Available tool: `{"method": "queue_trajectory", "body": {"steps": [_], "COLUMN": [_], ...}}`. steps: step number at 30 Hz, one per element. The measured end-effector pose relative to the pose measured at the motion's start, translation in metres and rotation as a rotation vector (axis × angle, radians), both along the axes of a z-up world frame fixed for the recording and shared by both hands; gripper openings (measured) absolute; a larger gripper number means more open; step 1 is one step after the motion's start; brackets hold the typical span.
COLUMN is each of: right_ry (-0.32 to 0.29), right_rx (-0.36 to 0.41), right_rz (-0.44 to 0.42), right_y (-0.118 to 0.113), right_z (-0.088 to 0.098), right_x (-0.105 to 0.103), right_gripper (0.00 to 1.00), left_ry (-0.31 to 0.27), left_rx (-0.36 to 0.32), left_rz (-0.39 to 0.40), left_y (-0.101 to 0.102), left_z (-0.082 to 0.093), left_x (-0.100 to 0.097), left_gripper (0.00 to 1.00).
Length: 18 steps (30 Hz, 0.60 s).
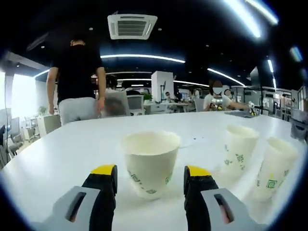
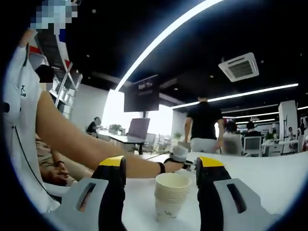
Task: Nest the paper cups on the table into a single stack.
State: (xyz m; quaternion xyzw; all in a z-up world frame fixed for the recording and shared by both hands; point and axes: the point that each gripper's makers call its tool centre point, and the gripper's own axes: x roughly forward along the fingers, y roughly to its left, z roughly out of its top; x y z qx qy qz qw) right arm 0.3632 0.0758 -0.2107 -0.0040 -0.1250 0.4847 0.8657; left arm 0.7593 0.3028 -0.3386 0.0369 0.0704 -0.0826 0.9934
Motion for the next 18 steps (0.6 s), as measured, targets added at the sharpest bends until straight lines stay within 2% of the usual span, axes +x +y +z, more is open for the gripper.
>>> {"method": "queue_trajectory", "body": {"steps": [3, 8, 11, 13, 18], "right_ry": [-0.001, -0.002, 0.0, 0.004, 0.005], "right_rx": [-0.002, -0.005, -0.008, -0.009, -0.008], "right_rz": [0.0, -0.009, -0.017, -0.019, -0.021], "right_y": [0.0, -0.002, -0.004, -0.005, -0.005], "right_z": [0.0, 0.001, -0.001, -0.002, -0.002], "right_x": [0.0, 0.002, 0.003, 0.004, 0.005], "right_gripper": [0.62, 0.62, 0.61, 0.61, 0.61], "left_ry": [-0.015, -0.007, -0.008, -0.005, -0.025], "left_rx": [0.0, 0.003, -0.011, -0.016, -0.02], "left_rz": [0.005, -0.014, -0.012, -0.008, -0.028], "left_y": [-0.001, -0.003, -0.001, 0.001, -0.001], "left_z": [0.004, 0.002, 0.001, 0.0, 0.005], "left_x": [0.003, 0.01, 0.011, 0.011, 0.009], "left_gripper": [0.56, 0.56, 0.52, 0.46, 0.45]}}
